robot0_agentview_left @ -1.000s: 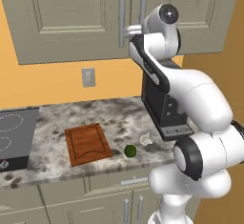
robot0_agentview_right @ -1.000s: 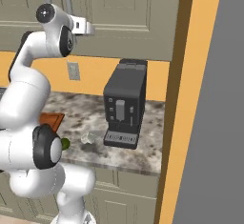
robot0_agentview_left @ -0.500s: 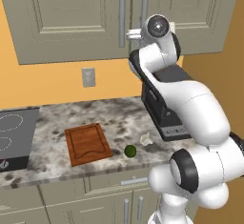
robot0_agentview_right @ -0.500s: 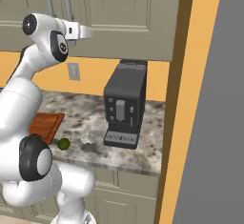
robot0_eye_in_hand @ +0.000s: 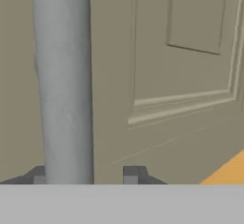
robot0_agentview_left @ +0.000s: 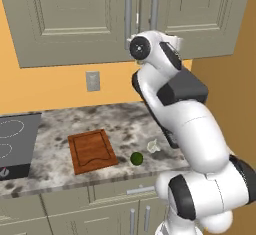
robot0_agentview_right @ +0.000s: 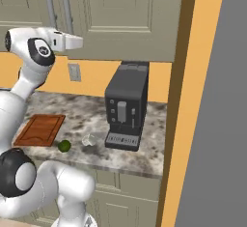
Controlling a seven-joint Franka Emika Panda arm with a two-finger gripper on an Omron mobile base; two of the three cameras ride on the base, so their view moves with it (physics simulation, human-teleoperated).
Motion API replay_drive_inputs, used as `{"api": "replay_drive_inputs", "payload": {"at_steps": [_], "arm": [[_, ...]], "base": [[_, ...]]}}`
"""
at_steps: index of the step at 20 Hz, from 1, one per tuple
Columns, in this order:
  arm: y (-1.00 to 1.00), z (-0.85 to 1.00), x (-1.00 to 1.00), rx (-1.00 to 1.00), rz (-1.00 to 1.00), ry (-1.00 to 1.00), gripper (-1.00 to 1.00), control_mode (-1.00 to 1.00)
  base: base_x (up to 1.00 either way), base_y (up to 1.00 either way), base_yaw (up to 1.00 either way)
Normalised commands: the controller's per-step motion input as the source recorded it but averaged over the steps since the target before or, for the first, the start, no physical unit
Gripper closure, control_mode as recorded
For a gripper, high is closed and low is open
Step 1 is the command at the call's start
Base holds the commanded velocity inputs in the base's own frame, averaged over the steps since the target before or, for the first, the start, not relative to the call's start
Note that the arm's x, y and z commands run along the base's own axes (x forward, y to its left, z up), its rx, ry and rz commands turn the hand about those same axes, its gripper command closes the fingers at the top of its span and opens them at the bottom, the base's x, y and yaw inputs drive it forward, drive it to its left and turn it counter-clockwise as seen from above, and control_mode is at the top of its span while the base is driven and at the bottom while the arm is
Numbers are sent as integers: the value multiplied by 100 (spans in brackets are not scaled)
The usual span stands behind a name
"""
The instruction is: Open the cabinet. Place the bowl and condiment on the counter. Then place the lime and garlic on the cutting board.
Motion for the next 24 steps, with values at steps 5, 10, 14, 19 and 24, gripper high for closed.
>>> {"api": "replay_drive_inputs", "payload": {"at_steps": [5, 10, 14, 19, 24], "arm": [[-100, -21, -58, 1, -20, 0, 100, -100], [-100, -6, -63, 7, -19, 0, 100, -100], [-100, 0, -56, 9, -19, 0, 100, -100], [-100, 1, -53, 9, -29, 5, 100, -100], [-100, 14, -66, 13, -31, 7, 100, -100]], "base": [[0, 0, 0], [0, 0, 0], [0, 0, 0], [0, 0, 0], [0, 0, 0]]}}
